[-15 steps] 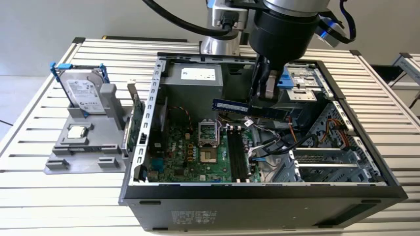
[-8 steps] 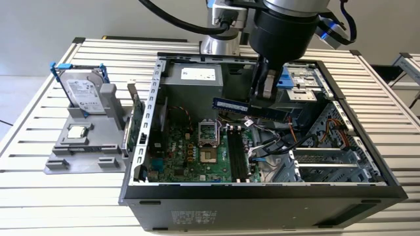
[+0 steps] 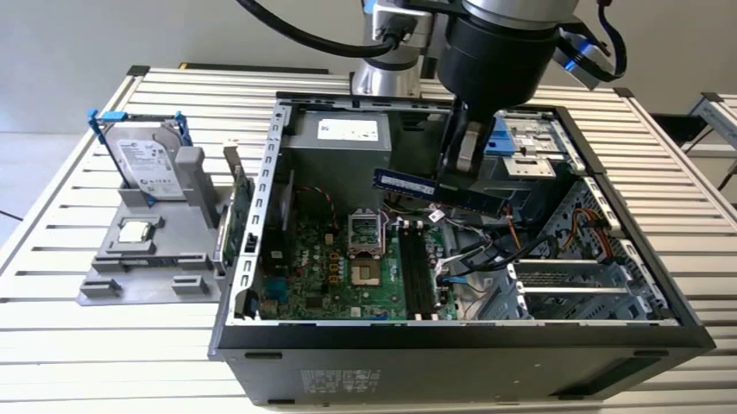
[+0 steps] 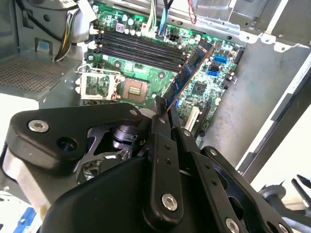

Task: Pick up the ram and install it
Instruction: 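Insert the ram into the slot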

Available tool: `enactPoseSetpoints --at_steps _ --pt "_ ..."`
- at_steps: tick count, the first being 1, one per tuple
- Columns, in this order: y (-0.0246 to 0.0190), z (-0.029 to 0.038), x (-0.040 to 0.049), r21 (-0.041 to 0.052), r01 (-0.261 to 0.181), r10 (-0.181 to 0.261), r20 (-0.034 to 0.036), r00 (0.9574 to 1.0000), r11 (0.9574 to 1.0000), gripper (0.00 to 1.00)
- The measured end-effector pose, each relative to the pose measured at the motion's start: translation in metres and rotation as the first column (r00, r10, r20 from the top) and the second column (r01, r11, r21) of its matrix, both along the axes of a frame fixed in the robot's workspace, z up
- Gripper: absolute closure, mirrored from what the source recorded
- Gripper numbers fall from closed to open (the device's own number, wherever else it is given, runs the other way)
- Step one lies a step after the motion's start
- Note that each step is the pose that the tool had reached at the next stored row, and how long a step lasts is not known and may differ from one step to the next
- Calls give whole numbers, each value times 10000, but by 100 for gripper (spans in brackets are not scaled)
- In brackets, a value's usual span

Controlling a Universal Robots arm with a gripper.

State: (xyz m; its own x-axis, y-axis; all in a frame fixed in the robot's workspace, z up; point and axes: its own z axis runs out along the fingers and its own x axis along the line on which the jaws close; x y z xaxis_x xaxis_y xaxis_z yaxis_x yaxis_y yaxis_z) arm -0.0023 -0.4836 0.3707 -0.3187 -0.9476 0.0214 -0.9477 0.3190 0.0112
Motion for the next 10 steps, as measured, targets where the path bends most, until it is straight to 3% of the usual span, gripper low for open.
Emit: enactPoseSetpoints --at_steps 10 --pt "0 0 0 0 481 -481 -8 9988 9988 100"
